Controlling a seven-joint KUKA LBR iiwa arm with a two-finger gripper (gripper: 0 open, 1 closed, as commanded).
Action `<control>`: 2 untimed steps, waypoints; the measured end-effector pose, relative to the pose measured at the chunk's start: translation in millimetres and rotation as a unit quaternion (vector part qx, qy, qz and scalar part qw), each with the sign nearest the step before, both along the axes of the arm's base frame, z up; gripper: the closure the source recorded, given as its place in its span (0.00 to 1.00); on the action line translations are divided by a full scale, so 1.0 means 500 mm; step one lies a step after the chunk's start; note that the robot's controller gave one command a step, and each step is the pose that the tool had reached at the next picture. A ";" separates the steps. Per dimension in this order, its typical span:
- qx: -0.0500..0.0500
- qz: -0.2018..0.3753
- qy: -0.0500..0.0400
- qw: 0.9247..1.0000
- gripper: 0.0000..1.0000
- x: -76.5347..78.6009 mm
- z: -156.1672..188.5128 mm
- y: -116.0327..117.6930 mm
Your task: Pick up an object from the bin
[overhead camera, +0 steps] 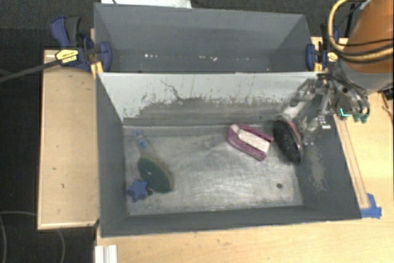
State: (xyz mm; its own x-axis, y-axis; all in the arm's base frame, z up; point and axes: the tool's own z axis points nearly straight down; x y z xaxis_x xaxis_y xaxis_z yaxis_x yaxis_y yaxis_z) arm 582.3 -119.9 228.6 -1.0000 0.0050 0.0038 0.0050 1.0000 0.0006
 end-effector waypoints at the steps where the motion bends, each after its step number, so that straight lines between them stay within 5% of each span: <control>1: 0.001 0.063 -0.001 0.998 0.00 -0.040 -0.296 0.005; 2: -0.001 0.033 -0.007 0.999 0.00 -0.003 -0.312 0.104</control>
Offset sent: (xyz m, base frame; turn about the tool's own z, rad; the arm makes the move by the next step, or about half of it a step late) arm -0.0186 0.0016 -0.1445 -0.1275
